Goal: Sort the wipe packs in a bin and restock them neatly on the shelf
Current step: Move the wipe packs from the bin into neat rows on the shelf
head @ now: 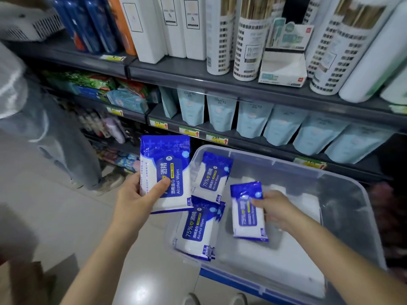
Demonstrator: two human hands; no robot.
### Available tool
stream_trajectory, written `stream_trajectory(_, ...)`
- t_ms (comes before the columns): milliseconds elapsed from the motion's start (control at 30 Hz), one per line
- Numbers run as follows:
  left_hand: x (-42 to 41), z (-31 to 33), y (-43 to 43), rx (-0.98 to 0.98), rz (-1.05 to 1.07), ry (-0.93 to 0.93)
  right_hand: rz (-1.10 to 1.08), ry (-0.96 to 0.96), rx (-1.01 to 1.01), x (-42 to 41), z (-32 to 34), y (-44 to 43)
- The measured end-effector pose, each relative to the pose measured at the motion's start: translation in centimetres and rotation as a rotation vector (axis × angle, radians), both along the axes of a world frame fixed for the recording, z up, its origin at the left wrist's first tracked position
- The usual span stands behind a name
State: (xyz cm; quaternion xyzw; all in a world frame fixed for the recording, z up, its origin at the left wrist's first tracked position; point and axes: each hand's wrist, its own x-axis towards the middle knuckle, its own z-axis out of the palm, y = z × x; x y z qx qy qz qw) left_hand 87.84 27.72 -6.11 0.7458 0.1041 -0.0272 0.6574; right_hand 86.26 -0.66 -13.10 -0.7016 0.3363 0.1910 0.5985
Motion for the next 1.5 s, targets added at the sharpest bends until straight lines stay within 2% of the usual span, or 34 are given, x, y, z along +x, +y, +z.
stream_trajectory(200, 0.0, -0.1, 0.1, -0.022, -0.015, 0.005, -0.163, -0.235, 0.228, 3.9, 4.0, 2.0)
stream_trajectory(300, -0.2, 0.0, 0.5, -0.016, -0.003, 0.012, -0.125, -0.265, 0.180, 5.2, 3.5, 4.8)
stream_trajectory(500, -0.4, 0.1, 2.1, -0.007, 0.035, 0.014, -0.048, -0.239, -0.055, 6.1, 0.6, 7.0)
stream_trajectory(633, -0.5, 0.0, 2.5, -0.001, 0.048, 0.019, -0.053, -0.151, 0.056, 6.0, 0.8, 7.2)
stream_trajectory(800, -1.0, 0.1, 2.2, 0.009, 0.043, 0.038, -0.165, -0.084, 0.230, 6.4, 1.3, 7.0)
stream_trajectory(967, -1.6, 0.1, 1.4, 0.028, 0.031, 0.045, -0.183, -0.050, 0.290, 6.6, 1.5, 6.9)
stream_trajectory(1167, -2.5, 0.1, 0.5, 0.060, 0.029, 0.034, -0.124, -0.146, 0.244, 6.4, 0.8, 7.2)
stream_trajectory(1333, -3.2, 0.5, -0.3, 0.065, 0.042, 0.012, -0.038, -0.190, 0.119, 6.2, 0.7, 7.7)
stream_trajectory(1500, -2.6, 0.4, -0.4, 0.051, -0.021, -0.010, -0.114, -0.320, 0.028, 4.4, 2.0, 6.4)
